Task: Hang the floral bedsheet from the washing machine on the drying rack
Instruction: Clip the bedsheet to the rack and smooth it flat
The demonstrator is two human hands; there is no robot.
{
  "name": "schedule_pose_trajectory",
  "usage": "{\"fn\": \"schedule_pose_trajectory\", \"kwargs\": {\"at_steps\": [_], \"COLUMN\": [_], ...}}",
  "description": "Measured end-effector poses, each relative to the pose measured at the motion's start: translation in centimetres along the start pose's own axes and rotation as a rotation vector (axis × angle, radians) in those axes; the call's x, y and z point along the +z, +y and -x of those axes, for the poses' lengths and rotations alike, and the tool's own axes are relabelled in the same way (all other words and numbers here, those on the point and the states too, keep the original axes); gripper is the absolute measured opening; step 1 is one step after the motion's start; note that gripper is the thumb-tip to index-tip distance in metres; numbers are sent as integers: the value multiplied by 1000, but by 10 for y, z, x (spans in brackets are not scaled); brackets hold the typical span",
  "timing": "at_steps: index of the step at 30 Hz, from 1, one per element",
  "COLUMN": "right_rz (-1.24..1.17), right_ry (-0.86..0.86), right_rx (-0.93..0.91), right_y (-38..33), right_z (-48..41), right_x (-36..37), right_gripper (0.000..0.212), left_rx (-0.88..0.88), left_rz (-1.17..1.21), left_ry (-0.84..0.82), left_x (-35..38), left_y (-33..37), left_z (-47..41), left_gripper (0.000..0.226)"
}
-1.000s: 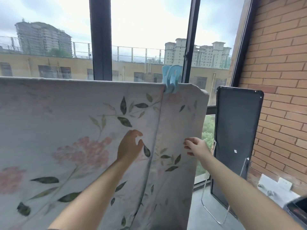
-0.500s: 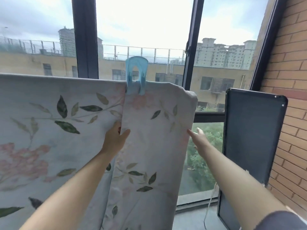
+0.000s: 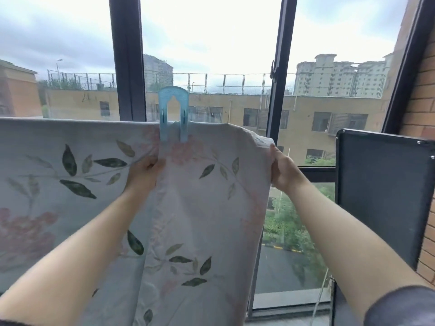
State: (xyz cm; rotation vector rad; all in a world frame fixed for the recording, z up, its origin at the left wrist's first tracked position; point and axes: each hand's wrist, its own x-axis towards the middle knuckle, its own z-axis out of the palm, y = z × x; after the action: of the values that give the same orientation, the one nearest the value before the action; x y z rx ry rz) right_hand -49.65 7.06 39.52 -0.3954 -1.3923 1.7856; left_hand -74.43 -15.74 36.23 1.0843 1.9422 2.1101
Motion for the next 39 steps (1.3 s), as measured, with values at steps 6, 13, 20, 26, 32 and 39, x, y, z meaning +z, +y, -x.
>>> {"fn": "schedule_pose_trajectory", "kwargs": {"at_steps": [6, 13, 20, 26, 32, 39], "right_rz": [29, -22, 101, -58, -8, 0], "right_ry": [98, 35, -218, -272, -367, -215], "right_rx": [-82, 107, 105, 68, 66, 23], "right_y": [-27, -17, 12, 26, 8, -5], "right_z": [-18, -33, -6, 2, 10, 11], "right_x": [0, -15, -30, -41, -25, -11], "right_gripper": [19, 45, 25, 36, 23, 35], "left_rx": [8, -3, 21, 32, 4, 22], "left_rz": [-94, -113, -85, -64, -20, -64], "left_ry": [116, 43, 43, 13, -5, 1], "left_x": [-4, -4, 1, 2, -5, -4], "left_y": [13, 0, -5, -5, -9, -4], "left_z": [-7, -17, -14, -14, -17, -15], "left_gripper": [20, 17, 22, 22, 16, 17]}}
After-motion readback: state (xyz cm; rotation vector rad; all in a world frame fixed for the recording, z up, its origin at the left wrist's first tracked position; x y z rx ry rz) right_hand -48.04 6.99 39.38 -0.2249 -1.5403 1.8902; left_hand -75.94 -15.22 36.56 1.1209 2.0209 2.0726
